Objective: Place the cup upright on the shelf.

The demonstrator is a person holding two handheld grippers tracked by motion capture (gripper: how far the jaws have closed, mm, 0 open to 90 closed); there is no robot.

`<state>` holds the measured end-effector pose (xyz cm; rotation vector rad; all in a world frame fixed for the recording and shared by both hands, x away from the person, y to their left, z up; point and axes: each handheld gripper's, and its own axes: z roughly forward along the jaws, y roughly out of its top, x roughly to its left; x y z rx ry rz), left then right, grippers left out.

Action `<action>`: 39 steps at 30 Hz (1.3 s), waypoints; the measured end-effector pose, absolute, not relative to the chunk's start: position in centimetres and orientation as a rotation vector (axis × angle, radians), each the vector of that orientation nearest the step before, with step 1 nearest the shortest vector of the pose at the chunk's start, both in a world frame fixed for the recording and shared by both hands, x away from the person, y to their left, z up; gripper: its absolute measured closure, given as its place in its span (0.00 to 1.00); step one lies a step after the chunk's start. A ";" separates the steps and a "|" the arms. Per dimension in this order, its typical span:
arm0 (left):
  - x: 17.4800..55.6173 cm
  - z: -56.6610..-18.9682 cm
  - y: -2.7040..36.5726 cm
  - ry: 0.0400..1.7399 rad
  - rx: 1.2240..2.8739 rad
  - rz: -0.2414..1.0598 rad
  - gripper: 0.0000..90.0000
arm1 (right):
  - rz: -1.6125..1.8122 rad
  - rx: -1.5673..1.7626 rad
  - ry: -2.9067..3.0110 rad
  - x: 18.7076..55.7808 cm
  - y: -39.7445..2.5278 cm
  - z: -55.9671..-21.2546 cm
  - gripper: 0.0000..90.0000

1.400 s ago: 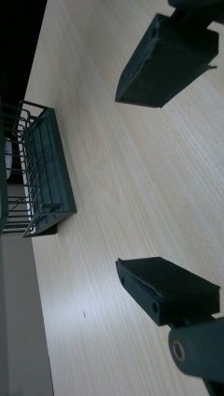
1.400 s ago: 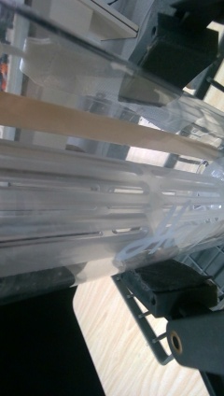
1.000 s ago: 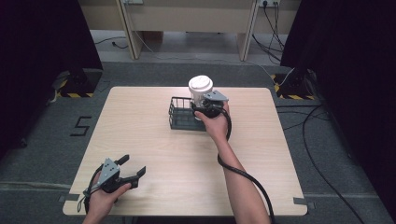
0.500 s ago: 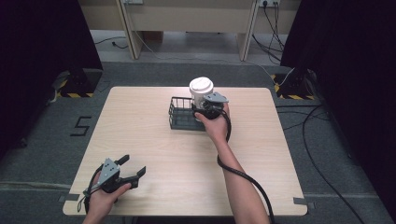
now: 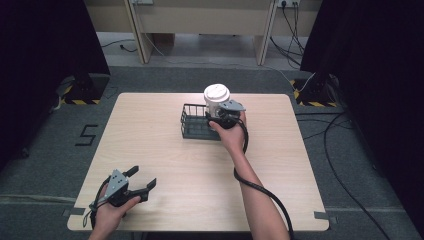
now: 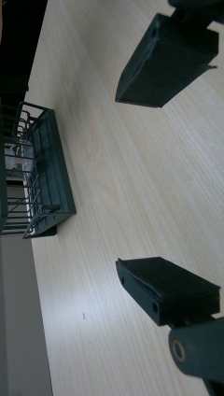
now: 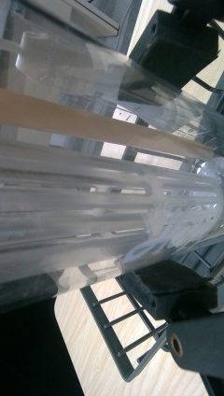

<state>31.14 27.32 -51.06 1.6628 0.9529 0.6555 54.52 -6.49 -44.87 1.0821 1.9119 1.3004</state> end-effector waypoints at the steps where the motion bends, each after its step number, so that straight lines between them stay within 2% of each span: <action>1: 31.1 -51.1 27.3 0.953 1.663 0.655 0.17 | 1.300 1.082 1.912 54.5 -6.5 -44.9 0.19; 39: 31.1 -51.1 27.3 0.952 1.667 0.659 0.18 | 1.355 1.074 1.880 51.0 -8.5 -44.1 0.17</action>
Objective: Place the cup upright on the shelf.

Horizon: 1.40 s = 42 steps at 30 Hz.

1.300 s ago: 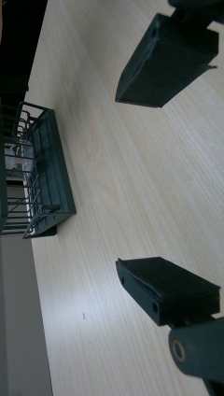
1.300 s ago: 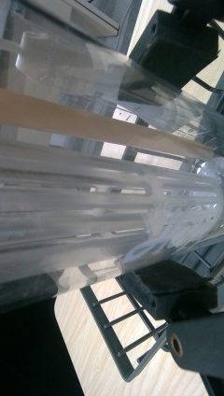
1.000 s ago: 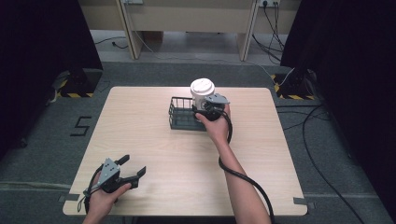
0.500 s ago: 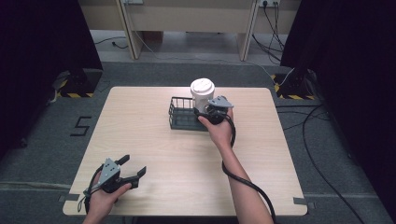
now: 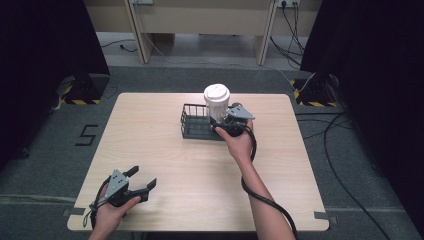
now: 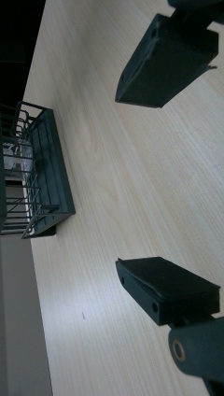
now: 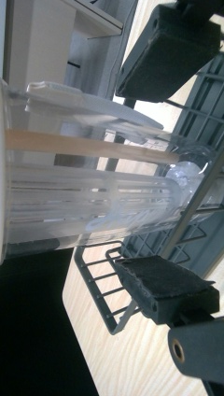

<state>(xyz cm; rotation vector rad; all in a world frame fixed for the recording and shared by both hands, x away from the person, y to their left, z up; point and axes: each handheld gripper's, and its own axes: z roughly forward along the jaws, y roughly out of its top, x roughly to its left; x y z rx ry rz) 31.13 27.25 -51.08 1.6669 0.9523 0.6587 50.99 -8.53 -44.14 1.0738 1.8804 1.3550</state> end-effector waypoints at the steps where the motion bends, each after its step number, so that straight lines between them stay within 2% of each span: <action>1: 31.1 -51.1 27.3 0.953 1.667 0.660 0.18 | 1.357 1.076 1.878 50.8 -8.7 -44.0 0.17; 20: 31.2 -51.1 27.2 0.956 1.670 0.663 0.18 | 1.378 1.045 1.877 48.3 -11.2 -42.6 0.19; 42: 31.2 -51.1 27.2 0.959 1.675 0.665 0.18 | 1.377 1.065 1.872 45.5 -14.5 -43.0 0.20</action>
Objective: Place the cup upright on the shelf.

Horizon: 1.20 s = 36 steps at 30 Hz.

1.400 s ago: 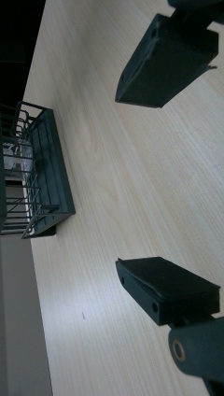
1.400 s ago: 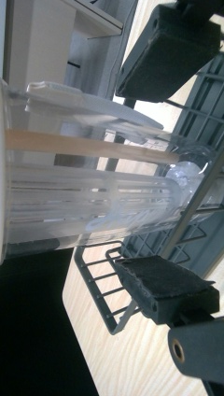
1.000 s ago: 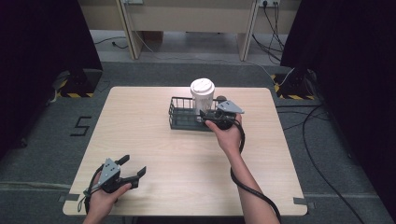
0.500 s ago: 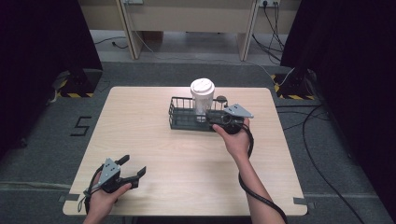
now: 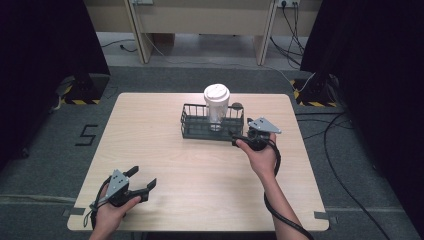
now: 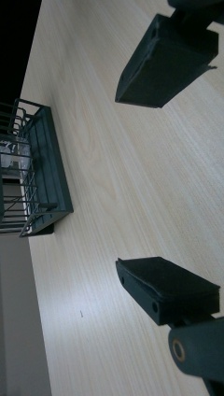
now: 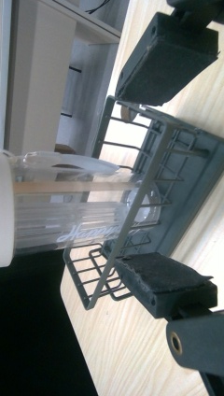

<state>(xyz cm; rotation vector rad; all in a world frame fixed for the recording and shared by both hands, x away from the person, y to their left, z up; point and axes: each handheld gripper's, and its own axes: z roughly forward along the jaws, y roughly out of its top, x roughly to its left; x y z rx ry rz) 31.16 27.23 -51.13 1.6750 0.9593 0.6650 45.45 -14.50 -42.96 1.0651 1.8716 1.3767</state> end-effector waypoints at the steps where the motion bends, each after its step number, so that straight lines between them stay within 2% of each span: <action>1: 31.2 -51.1 27.2 0.960 1.675 0.665 0.18 | 1.375 1.065 1.872 45.4 -14.6 -43.0 0.20; 36: 31.2 -51.2 27.2 0.959 1.681 0.671 0.18 | 1.322 1.096 1.880 41.6 -18.7 -43.8 0.21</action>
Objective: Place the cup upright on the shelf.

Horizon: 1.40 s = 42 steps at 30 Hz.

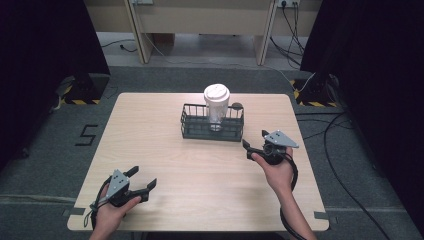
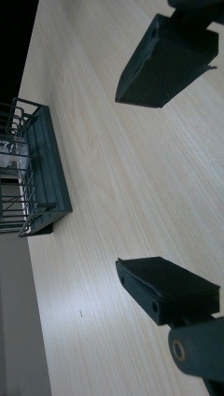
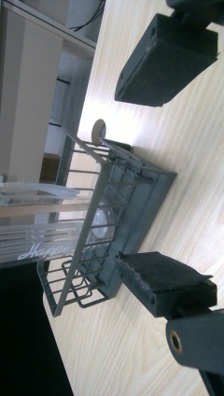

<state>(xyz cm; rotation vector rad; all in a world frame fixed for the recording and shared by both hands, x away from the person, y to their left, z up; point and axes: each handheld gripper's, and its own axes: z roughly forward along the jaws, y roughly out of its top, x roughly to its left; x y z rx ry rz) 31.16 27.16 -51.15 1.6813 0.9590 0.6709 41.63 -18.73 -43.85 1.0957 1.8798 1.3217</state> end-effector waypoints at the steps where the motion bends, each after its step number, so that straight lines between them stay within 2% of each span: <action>1: 31.2 -51.2 27.2 0.959 1.682 0.671 0.18 | 1.324 1.096 1.878 41.6 -18.8 -43.8 0.21; 42: 31.2 -51.2 27.1 0.962 1.687 0.676 0.18 | 1.271 1.205 1.813 37.5 -24.2 -45.9 0.21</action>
